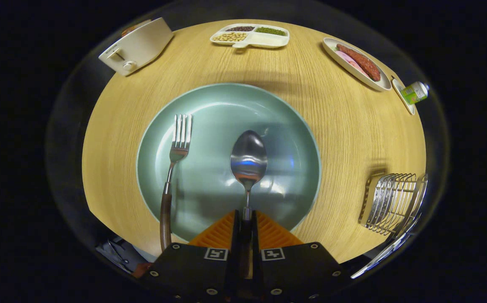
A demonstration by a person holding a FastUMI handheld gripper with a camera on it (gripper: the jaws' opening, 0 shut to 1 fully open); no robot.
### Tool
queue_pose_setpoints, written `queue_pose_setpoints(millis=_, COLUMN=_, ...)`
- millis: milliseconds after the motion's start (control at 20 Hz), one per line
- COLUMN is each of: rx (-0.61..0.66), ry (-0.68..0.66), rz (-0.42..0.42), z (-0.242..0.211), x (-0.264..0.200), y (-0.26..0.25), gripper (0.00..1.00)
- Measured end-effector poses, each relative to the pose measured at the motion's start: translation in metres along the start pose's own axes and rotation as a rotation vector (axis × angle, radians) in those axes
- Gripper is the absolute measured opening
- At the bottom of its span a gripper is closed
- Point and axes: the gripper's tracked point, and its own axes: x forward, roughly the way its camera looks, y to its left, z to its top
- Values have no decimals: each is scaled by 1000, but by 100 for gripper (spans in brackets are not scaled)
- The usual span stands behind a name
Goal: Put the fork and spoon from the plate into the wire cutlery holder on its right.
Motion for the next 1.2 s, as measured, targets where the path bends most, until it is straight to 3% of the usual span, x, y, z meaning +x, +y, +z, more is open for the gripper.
queue_pose_setpoints(millis=250, rx=36, ry=-52, rz=52, z=7, x=-14, y=-3, gripper=6)
queue_pose_setpoints(millis=700, rx=76, ry=-206, rz=101, z=7, x=-74, y=-35, gripper=6)
queue_pose_setpoints(millis=1200, rx=196, ry=-437, rz=94, z=5, x=-174, y=-123, gripper=6)
